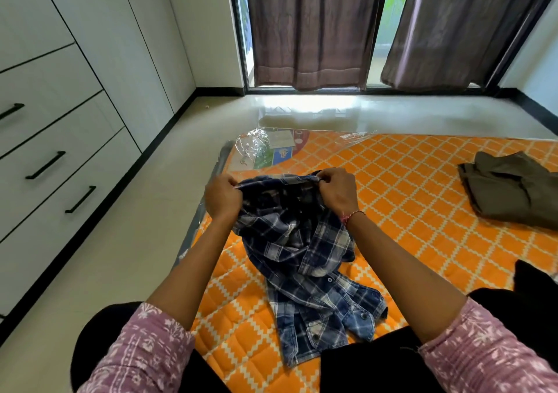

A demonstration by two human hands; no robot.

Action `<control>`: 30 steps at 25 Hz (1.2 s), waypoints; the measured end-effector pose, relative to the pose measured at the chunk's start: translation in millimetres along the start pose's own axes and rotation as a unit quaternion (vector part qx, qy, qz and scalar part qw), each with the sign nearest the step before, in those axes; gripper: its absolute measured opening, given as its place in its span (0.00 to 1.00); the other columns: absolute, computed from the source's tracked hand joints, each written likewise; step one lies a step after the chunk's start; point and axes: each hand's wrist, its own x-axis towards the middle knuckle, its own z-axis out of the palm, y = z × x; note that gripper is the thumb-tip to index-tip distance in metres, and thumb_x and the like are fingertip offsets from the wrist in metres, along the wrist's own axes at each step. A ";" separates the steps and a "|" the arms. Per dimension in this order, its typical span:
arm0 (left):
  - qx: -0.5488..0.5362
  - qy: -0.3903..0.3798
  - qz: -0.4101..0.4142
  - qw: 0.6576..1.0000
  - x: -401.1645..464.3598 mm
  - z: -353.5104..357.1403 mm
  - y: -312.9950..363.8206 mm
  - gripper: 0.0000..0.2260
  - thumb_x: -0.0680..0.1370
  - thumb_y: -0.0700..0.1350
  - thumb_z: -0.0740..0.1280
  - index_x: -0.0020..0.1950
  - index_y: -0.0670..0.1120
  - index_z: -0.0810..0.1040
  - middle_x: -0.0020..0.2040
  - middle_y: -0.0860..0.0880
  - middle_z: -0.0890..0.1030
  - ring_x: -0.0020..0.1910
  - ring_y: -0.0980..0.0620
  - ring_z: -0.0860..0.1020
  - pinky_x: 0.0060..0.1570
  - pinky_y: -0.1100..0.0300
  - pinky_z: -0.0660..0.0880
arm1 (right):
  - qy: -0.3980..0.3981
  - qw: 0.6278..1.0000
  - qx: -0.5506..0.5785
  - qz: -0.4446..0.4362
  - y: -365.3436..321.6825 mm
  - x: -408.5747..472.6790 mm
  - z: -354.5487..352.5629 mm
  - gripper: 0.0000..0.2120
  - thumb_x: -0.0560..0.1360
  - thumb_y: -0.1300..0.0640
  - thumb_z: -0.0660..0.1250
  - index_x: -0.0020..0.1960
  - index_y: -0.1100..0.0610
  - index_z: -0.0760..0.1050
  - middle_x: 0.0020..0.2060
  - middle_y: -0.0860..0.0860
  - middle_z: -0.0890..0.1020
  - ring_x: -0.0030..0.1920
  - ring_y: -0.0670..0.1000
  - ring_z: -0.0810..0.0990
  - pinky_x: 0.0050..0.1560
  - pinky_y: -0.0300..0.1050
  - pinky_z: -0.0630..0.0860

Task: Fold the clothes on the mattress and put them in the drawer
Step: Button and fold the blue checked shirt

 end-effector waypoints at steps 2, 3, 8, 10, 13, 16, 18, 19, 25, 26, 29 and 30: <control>-0.306 -0.139 -0.160 0.928 -0.5 0.8 6.9 0.07 0.76 0.30 0.62 0.45 0.37 0.79 0.44 0.38 0.80 0.34 0.46 0.78 0.34 0.57 0.75 | 0.024 1.000 -0.004 0.012 2.4 0.0 -1.5 0.13 0.76 0.69 0.60 0.54 0.65 0.81 0.50 0.62 0.83 0.47 0.60 0.80 0.47 0.45 0.76; -0.394 -0.218 -0.199 0.871 -1.4 -2.1 11.6 0.06 0.78 0.32 0.62 0.44 0.38 0.78 0.41 0.39 0.80 0.30 0.48 0.78 0.33 0.58 0.76 | 0.035 0.999 -0.008 0.018 3.9 0.6 -2.8 0.13 0.76 0.69 0.59 0.55 0.65 0.81 0.51 0.61 0.83 0.48 0.60 0.80 0.48 0.48 0.76; -0.027 -0.342 0.069 0.937 18.0 -27.6 32.8 0.14 0.79 0.50 0.64 0.44 0.41 0.82 0.36 0.45 0.80 0.35 0.50 0.77 0.40 0.57 0.74 | 0.096 0.994 0.000 0.045 11.5 9.6 -19.1 0.11 0.76 0.68 0.60 0.53 0.66 0.80 0.51 0.62 0.82 0.50 0.61 0.79 0.52 0.52 0.76; 0.161 -0.187 0.216 0.945 23.1 -29.2 29.2 0.15 0.80 0.49 0.63 0.39 0.41 0.81 0.39 0.42 0.79 0.38 0.45 0.77 0.38 0.57 0.70 | 0.075 0.996 0.010 0.037 11.3 9.1 -19.2 0.11 0.76 0.69 0.61 0.51 0.67 0.81 0.49 0.62 0.83 0.49 0.61 0.80 0.52 0.52 0.76; 0.141 0.062 0.247 0.957 3.1 -21.3 21.0 0.08 0.78 0.39 0.62 0.50 0.40 0.81 0.56 0.39 0.77 0.48 0.38 0.78 0.39 0.54 0.70 | -0.022 0.994 0.096 0.052 5.4 6.1 -12.4 0.07 0.74 0.68 0.64 0.48 0.67 0.81 0.43 0.59 0.82 0.44 0.55 0.78 0.45 0.47 0.74; 0.093 0.083 0.393 0.911 -37.1 11.8 23.0 0.08 0.74 0.35 0.67 0.52 0.40 0.78 0.46 0.41 0.80 0.37 0.40 0.80 0.29 0.56 0.71 | -0.083 0.972 0.205 0.082 -3.0 5.0 -12.4 0.05 0.75 0.68 0.66 0.46 0.67 0.80 0.39 0.59 0.79 0.40 0.54 0.75 0.42 0.49 0.73; 0.156 -0.011 0.392 0.906 -54.1 41.5 22.5 0.16 0.75 0.41 0.67 0.62 0.42 0.74 0.53 0.41 0.77 0.43 0.39 0.80 0.30 0.53 0.73 | -0.112 0.966 0.221 0.079 -7.7 4.2 -14.9 0.05 0.75 0.68 0.65 0.47 0.70 0.79 0.40 0.62 0.79 0.40 0.55 0.76 0.44 0.52 0.76; 0.190 -0.046 0.339 0.920 -53.5 53.9 23.8 0.23 0.76 0.43 0.67 0.70 0.44 0.67 0.61 0.40 0.72 0.52 0.38 0.77 0.34 0.50 0.75 | -0.126 0.963 0.226 0.076 -10.2 3.3 -16.6 0.06 0.75 0.68 0.66 0.47 0.72 0.78 0.40 0.63 0.79 0.38 0.55 0.77 0.44 0.52 0.77; 0.226 0.005 0.240 0.944 -19.7 61.0 35.0 0.30 0.75 0.36 0.63 0.76 0.46 0.58 0.69 0.39 0.65 0.65 0.38 0.67 0.50 0.46 0.74 | -0.144 0.962 0.214 0.087 -4.8 13.0 -27.3 0.09 0.75 0.67 0.67 0.49 0.74 0.78 0.36 0.63 0.79 0.37 0.53 0.76 0.42 0.49 0.77; 0.209 0.002 0.266 0.941 -13.4 57.2 33.9 0.25 0.74 0.35 0.63 0.71 0.44 0.65 0.65 0.40 0.70 0.61 0.39 0.72 0.44 0.48 0.74 | -0.117 0.970 0.193 0.085 -2.4 15.4 -26.6 0.08 0.75 0.66 0.67 0.48 0.73 0.79 0.36 0.64 0.79 0.38 0.53 0.75 0.42 0.52 0.75; 0.180 -0.059 0.319 0.929 -1.6 43.0 25.3 0.15 0.77 0.47 0.64 0.62 0.43 0.72 0.56 0.43 0.76 0.53 0.41 0.77 0.38 0.52 0.71 | -0.033 0.994 0.096 0.051 0.2 17.6 -20.3 0.07 0.75 0.65 0.66 0.49 0.67 0.81 0.38 0.57 0.81 0.36 0.52 0.75 0.39 0.43 0.69; 0.184 -0.076 0.308 0.930 0.8 38.9 22.9 0.19 0.79 0.52 0.62 0.66 0.44 0.69 0.58 0.43 0.76 0.54 0.41 0.77 0.41 0.51 0.72 | -0.011 0.997 0.072 0.037 -0.2 17.3 -18.7 0.08 0.76 0.65 0.65 0.50 0.66 0.82 0.40 0.58 0.82 0.37 0.53 0.75 0.39 0.42 0.69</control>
